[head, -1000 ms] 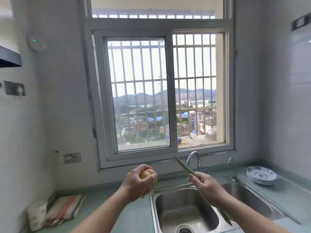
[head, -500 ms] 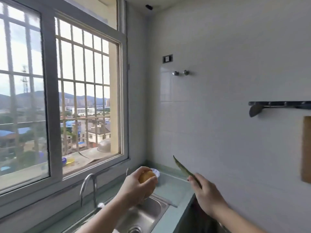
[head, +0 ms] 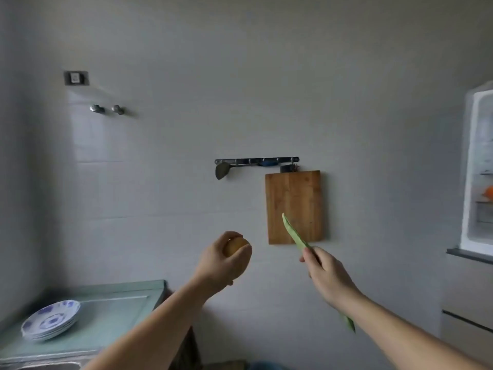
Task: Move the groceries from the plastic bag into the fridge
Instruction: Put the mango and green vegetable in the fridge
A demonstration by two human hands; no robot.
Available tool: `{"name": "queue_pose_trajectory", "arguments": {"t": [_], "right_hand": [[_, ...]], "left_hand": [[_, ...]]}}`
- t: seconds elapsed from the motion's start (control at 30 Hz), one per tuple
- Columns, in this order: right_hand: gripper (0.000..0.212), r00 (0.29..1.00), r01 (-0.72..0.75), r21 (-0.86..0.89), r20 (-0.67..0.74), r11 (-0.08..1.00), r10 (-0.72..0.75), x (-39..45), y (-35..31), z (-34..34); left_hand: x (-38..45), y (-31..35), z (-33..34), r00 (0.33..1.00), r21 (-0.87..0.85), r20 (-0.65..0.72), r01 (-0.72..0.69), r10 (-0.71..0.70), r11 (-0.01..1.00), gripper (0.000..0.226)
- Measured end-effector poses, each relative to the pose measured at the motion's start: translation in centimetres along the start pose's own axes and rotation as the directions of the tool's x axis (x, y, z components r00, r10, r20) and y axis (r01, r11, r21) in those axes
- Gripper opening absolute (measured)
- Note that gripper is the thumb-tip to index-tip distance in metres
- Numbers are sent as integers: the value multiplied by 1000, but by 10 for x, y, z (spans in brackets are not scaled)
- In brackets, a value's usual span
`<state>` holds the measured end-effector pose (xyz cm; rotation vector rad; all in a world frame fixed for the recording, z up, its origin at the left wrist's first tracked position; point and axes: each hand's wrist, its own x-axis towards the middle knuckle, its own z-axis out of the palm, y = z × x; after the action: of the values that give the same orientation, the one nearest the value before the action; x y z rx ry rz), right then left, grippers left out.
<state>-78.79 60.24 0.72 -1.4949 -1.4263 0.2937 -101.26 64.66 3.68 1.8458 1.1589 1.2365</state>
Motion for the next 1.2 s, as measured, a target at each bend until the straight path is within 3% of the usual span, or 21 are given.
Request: {"name": "queue_pose_trajectory", "arguments": {"t": [0.27, 0.43, 0.6, 0.73, 1.2], "right_hand": [[31, 972, -105, -76, -220, 992, 86, -21, 71, -140], [32, 907, -210, -126, -396, 970, 144, -47, 111, -232], [31, 843, -310, -153, -500, 938, 197, -69, 144, -284], [30, 789, -380, -171, -573, 909, 222, -71, 158, -306], [30, 673, -503, -206, -702, 839, 232, 13, 179, -287]], "left_hand": [[11, 69, 158, 968, -76, 202, -134, 147, 988, 17], [8, 113, 258, 903, -155, 355, -198, 241, 968, 22], [9, 138, 326, 830, -248, 486, -170, 274, 954, 35], [19, 144, 368, 768, -335, 547, -165, 334, 928, 18], [138, 118, 447, 616, -500, 658, -73, 433, 863, 20]]}}
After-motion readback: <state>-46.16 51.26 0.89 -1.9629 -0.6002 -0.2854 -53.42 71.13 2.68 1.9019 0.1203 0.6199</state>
